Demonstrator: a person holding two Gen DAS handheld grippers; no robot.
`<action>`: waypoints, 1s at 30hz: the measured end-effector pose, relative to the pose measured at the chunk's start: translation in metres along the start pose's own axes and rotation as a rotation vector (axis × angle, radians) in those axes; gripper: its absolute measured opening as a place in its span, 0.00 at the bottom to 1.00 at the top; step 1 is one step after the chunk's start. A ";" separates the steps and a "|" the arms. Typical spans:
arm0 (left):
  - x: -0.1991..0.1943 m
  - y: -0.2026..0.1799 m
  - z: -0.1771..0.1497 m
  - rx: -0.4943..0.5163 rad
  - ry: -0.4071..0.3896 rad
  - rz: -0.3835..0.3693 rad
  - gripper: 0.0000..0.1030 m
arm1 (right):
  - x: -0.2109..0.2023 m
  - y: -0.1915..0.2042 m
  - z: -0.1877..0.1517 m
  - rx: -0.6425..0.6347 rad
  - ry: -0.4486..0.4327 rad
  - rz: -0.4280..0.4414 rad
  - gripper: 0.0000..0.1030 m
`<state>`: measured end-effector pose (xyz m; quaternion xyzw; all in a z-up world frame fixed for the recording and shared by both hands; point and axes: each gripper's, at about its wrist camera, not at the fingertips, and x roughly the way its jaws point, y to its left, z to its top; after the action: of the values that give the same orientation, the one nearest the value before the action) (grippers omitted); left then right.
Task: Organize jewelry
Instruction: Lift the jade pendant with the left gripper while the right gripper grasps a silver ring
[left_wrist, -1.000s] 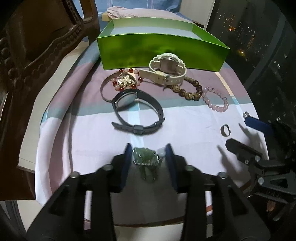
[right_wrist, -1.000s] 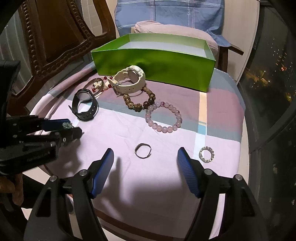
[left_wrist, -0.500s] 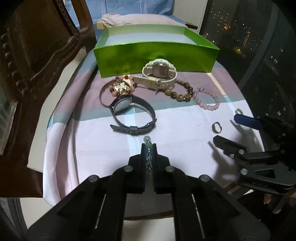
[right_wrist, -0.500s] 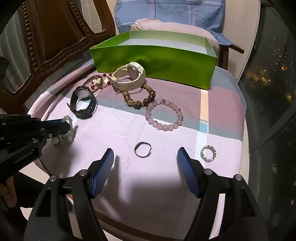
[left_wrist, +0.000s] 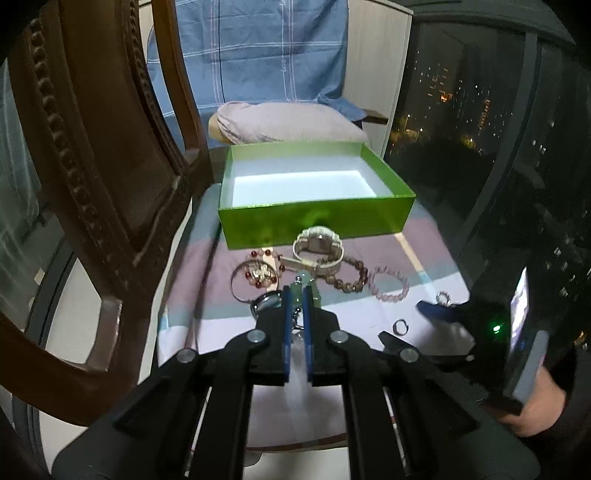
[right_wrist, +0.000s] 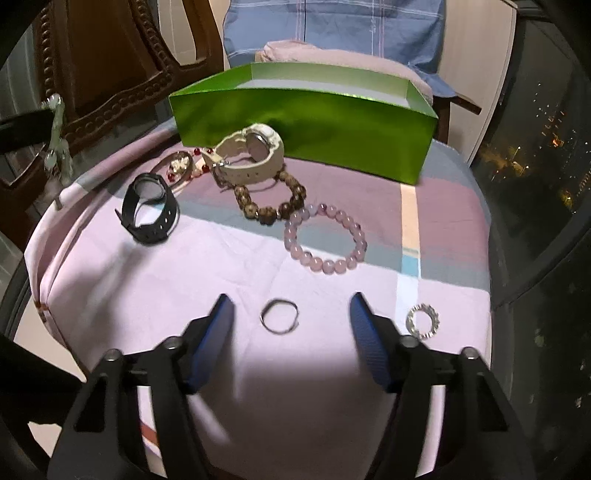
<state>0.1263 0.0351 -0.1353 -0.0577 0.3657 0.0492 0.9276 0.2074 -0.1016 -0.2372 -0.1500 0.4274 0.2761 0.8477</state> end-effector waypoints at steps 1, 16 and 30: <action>0.000 0.001 0.001 -0.004 0.001 -0.002 0.06 | 0.000 0.001 0.001 0.006 0.001 -0.008 0.48; -0.001 0.016 0.016 -0.057 0.000 -0.012 0.06 | -0.036 -0.012 0.016 0.138 -0.042 0.030 0.19; -0.012 0.000 0.040 -0.058 -0.064 -0.016 0.06 | -0.140 -0.040 0.047 0.182 -0.314 -0.020 0.19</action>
<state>0.1439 0.0403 -0.0980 -0.0862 0.3336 0.0541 0.9372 0.1945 -0.1582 -0.0956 -0.0320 0.3114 0.2480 0.9168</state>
